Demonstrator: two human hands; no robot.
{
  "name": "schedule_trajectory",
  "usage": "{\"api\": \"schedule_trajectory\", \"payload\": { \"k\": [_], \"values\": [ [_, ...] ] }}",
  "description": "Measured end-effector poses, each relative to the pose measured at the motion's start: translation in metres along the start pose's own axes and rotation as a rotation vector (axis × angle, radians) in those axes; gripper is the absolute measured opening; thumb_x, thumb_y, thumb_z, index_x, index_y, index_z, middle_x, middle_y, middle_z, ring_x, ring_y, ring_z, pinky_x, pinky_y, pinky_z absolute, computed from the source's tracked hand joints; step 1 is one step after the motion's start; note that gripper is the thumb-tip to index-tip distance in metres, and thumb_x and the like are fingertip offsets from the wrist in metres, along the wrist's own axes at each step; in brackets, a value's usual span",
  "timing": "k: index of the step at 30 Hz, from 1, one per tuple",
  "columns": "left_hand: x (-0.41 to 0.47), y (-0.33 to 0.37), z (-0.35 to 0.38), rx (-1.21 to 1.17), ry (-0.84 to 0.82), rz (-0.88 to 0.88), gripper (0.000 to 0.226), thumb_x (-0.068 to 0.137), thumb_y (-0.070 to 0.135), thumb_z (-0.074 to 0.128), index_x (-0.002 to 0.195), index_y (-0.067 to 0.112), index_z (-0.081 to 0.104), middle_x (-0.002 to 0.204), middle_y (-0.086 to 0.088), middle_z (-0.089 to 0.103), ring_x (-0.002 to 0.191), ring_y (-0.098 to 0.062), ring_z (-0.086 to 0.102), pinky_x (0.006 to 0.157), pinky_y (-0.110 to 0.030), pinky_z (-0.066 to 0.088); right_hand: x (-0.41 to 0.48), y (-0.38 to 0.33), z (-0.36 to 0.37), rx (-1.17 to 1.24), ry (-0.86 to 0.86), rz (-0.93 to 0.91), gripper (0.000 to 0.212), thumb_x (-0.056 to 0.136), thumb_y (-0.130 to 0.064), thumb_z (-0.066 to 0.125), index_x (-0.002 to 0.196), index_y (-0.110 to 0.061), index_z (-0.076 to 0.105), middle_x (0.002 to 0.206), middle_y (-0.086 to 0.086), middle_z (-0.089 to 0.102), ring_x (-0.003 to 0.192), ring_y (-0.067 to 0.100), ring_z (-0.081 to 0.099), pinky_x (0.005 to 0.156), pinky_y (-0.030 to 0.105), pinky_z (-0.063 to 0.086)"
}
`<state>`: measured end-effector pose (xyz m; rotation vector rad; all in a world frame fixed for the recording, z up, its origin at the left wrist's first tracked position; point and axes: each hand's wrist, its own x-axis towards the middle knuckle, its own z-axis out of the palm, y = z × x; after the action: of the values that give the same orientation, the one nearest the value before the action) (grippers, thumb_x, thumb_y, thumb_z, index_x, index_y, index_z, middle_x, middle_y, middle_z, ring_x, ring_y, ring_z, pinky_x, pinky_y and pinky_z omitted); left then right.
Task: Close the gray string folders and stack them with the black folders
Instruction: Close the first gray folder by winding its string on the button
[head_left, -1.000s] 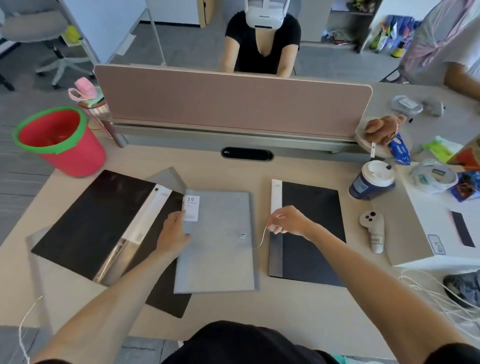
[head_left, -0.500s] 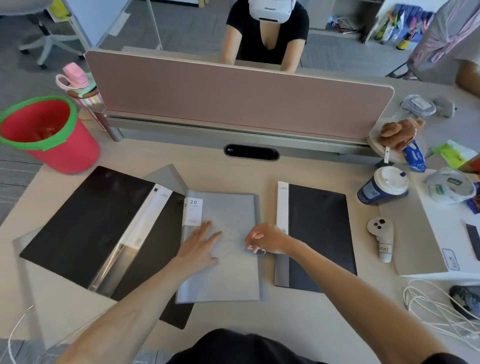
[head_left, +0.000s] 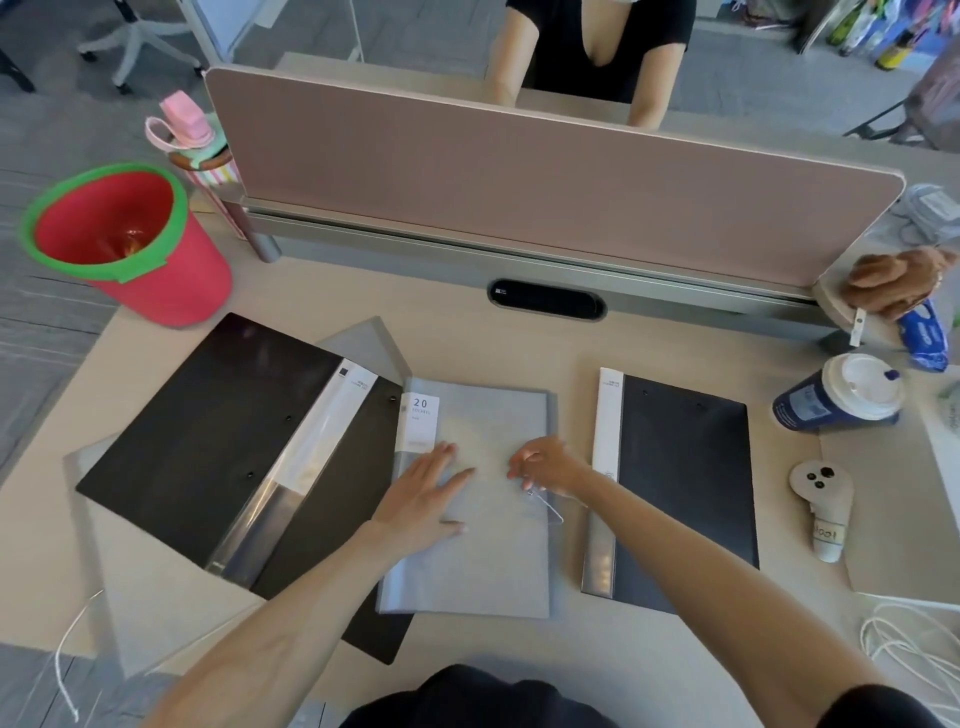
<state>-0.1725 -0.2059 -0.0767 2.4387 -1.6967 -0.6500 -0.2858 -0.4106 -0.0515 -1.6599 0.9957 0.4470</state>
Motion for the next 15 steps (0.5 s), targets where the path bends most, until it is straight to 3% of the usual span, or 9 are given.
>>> {"api": "schedule_trajectory", "payload": {
  "k": [3,7,12,15],
  "values": [
    [-0.001,0.001,0.001,0.009,-0.017,0.012,0.081,0.082,0.052,0.065,0.15,0.024,0.031,0.162,-0.014,0.011,0.15,-0.031,0.005,0.112,-0.036,-0.004,-0.004,0.005,-0.015,0.051,0.104,0.03,0.013,0.085,-0.001,0.061,0.081,-0.009,0.07,0.063,-0.002,0.068,0.042,0.002,0.058,0.041,0.012,0.04],
    [0.001,0.002,0.0,0.0,-0.045,0.014,0.081,0.085,0.052,0.062,0.152,0.028,0.022,0.163,-0.011,0.002,0.151,-0.027,-0.004,0.113,-0.032,-0.008,-0.012,0.015,-0.033,0.118,0.174,0.054,0.02,0.089,0.001,0.052,0.084,-0.006,0.07,0.073,0.004,0.069,0.047,0.008,0.056,0.044,0.015,0.043],
    [0.005,0.007,-0.004,0.035,-0.123,0.028,0.081,0.089,0.045,0.059,0.154,0.026,0.013,0.163,-0.008,-0.009,0.15,-0.025,-0.012,0.12,-0.035,-0.006,-0.029,0.016,-0.03,-0.095,0.027,-0.077,0.011,0.081,-0.011,0.069,0.07,-0.014,0.067,0.068,-0.002,0.07,0.059,0.008,0.063,0.056,0.018,0.047],
    [0.011,0.013,-0.006,0.057,-0.187,0.089,0.079,0.092,0.033,0.059,0.154,0.022,0.012,0.163,-0.006,-0.013,0.15,-0.023,-0.013,0.119,-0.035,-0.007,-0.032,0.01,-0.021,-0.185,-0.09,-0.138,0.009,0.077,-0.01,0.074,0.081,-0.003,0.069,0.076,0.001,0.072,0.067,0.009,0.066,0.066,0.021,0.055]
  ]
}}
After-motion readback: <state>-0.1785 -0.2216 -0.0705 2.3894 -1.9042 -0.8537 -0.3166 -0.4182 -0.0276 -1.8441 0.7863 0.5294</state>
